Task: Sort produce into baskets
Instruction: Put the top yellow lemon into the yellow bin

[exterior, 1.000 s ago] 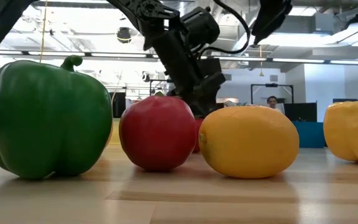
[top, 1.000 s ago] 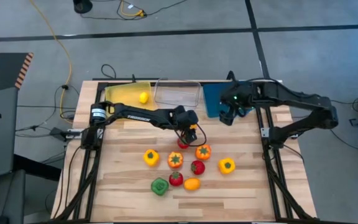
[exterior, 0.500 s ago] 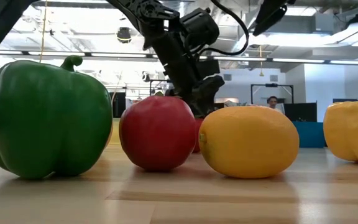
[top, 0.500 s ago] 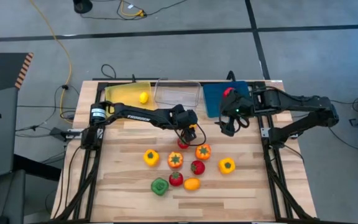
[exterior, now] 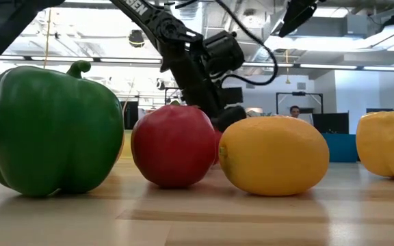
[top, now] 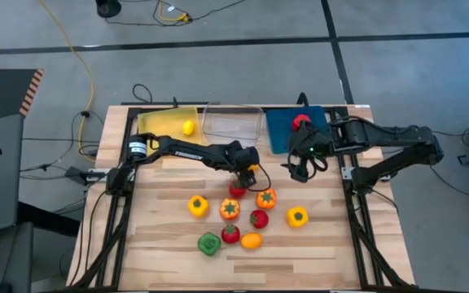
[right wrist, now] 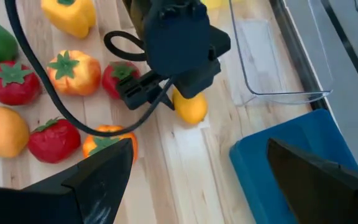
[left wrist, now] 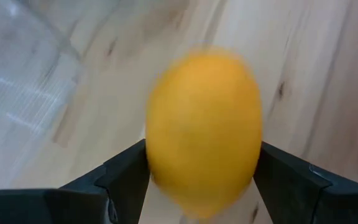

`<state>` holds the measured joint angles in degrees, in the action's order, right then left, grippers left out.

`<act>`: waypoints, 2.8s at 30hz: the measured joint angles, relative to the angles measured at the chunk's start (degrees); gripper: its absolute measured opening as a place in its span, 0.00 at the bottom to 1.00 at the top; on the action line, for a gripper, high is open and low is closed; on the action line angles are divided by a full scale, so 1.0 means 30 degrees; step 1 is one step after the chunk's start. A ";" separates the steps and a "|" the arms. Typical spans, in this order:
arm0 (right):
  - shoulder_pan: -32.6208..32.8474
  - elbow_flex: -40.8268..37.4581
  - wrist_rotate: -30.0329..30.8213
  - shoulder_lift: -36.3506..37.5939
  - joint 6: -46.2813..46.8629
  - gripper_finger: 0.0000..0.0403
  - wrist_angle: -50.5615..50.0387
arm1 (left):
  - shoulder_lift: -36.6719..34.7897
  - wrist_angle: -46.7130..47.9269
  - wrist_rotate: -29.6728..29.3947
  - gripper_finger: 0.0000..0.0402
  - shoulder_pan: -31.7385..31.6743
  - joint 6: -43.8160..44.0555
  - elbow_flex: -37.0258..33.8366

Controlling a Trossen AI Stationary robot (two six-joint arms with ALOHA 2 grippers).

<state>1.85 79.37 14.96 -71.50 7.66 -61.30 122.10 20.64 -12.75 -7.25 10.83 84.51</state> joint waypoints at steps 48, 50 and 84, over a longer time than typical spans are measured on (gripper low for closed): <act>-0.0036 0.0000 0.0058 0.0000 -0.0001 0.98 0.0007 | -0.8136 1.6309 -0.0543 0.46 -0.6805 -0.6236 0.0150; -0.0036 0.0000 0.0058 0.0000 0.0000 0.98 0.0007 | -0.8378 1.6366 -0.0551 0.46 -0.7501 -0.6389 -0.0336; -0.0036 0.0000 0.0044 0.0000 -0.0036 0.98 0.0022 | -0.8502 1.4735 -0.2004 0.66 -1.0142 -0.6463 -0.3002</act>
<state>1.74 79.37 15.09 -71.50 7.55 -61.23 96.60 64.84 -18.76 -37.67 -8.56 75.50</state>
